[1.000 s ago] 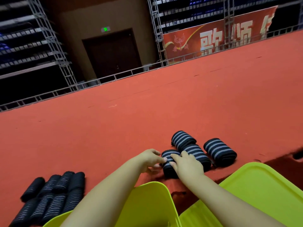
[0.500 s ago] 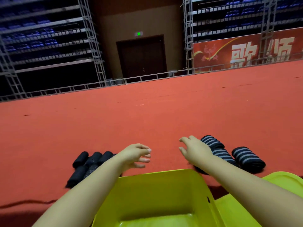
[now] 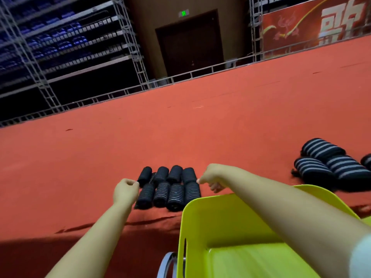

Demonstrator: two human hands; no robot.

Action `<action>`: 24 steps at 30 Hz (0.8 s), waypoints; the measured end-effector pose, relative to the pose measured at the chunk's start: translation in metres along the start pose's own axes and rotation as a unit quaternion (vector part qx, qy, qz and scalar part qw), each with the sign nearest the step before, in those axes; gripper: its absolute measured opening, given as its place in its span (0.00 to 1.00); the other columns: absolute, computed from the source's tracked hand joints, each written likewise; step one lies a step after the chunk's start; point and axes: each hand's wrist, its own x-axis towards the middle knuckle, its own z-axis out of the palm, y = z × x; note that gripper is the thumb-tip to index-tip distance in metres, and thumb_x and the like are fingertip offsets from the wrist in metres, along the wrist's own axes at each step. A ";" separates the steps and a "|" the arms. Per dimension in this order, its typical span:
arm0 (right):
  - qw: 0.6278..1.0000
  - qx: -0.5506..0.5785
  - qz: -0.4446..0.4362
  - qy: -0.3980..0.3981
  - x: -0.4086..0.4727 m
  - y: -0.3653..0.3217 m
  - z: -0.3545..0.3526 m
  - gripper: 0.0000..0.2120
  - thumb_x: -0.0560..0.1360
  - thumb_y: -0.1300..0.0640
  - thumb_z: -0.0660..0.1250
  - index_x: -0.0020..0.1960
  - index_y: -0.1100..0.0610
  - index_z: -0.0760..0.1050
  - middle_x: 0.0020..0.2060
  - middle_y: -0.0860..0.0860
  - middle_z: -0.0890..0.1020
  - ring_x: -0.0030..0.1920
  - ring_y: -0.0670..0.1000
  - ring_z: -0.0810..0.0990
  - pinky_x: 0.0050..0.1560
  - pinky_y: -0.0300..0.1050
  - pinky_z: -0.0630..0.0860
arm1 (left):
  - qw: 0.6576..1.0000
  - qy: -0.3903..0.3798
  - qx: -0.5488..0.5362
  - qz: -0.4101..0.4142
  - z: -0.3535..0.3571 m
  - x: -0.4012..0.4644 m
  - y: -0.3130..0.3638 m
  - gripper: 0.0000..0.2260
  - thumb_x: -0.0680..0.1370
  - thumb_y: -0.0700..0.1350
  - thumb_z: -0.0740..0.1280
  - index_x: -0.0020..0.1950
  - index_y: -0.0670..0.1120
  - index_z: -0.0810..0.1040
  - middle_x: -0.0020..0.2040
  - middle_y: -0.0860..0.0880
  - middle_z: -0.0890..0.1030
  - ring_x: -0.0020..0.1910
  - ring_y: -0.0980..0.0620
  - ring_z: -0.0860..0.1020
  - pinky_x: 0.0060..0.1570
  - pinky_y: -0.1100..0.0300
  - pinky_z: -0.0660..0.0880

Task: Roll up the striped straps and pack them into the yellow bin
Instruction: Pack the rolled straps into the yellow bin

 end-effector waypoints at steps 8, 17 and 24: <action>0.988 -0.135 0.036 -0.073 0.021 -0.021 0.029 0.29 0.81 0.47 0.58 0.72 0.68 0.59 0.69 0.60 0.71 0.66 0.55 0.74 0.65 0.50 0.69 | 0.986 -0.110 -0.018 -0.125 0.024 0.027 -0.041 0.23 0.77 0.49 0.70 0.58 0.29 0.77 0.60 0.30 0.77 0.56 0.37 0.79 0.54 0.46 0.74; 0.987 -0.146 0.033 -0.057 0.021 -0.030 0.040 0.28 0.81 0.48 0.58 0.72 0.68 0.61 0.68 0.61 0.71 0.65 0.56 0.75 0.65 0.48 0.70 | 0.969 -0.129 -0.110 -0.182 0.037 0.051 -0.053 0.18 0.75 0.47 0.73 0.51 0.31 0.77 0.49 0.38 0.80 0.44 0.43 0.77 0.39 0.57 0.69; 0.992 -0.104 0.023 -0.067 0.019 -0.029 0.042 0.24 0.81 0.53 0.60 0.72 0.65 0.62 0.71 0.61 0.67 0.69 0.58 0.69 0.68 0.49 0.67 | 0.947 -0.215 -0.124 -0.203 0.046 0.066 -0.065 0.20 0.72 0.46 0.75 0.56 0.33 0.78 0.48 0.37 0.82 0.41 0.44 0.77 0.39 0.58 0.71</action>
